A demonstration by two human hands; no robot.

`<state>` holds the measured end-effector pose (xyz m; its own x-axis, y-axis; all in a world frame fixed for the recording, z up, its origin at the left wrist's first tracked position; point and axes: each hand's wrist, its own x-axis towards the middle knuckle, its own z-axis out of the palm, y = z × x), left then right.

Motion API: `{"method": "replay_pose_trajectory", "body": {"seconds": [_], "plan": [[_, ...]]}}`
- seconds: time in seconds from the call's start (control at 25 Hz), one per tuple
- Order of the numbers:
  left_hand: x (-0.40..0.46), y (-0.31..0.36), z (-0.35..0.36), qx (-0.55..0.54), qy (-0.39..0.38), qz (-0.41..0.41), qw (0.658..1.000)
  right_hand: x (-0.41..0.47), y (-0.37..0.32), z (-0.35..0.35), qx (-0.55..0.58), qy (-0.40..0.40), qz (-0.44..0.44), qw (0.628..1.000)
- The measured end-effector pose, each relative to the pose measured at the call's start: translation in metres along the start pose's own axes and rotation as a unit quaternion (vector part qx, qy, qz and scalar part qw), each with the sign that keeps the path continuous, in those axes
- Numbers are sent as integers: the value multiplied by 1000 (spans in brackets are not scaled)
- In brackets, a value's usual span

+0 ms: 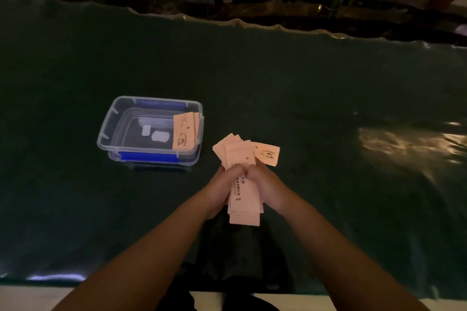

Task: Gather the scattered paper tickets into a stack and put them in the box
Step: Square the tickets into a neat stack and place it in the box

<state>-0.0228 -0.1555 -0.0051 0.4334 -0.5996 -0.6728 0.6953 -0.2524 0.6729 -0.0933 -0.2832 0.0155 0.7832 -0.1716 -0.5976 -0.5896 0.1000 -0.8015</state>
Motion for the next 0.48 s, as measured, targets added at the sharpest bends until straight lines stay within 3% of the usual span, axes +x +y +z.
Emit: {"method": "replay_pose_trajectory", "body": {"seconds": [0.12,0.24,0.36,0.48], "plan": [[6,4,27,-66,11,-6,998,0,0,-34,10,9,12,1000],[17,9,50,-168,63,18,984,-2,18,-63,191,82,22,978],[29,13,68,-238,86,55,966,-10,33,-76,345,77,-11,935],[45,11,80,-269,100,52,957,2,29,-81,330,101,-14,938]]}}
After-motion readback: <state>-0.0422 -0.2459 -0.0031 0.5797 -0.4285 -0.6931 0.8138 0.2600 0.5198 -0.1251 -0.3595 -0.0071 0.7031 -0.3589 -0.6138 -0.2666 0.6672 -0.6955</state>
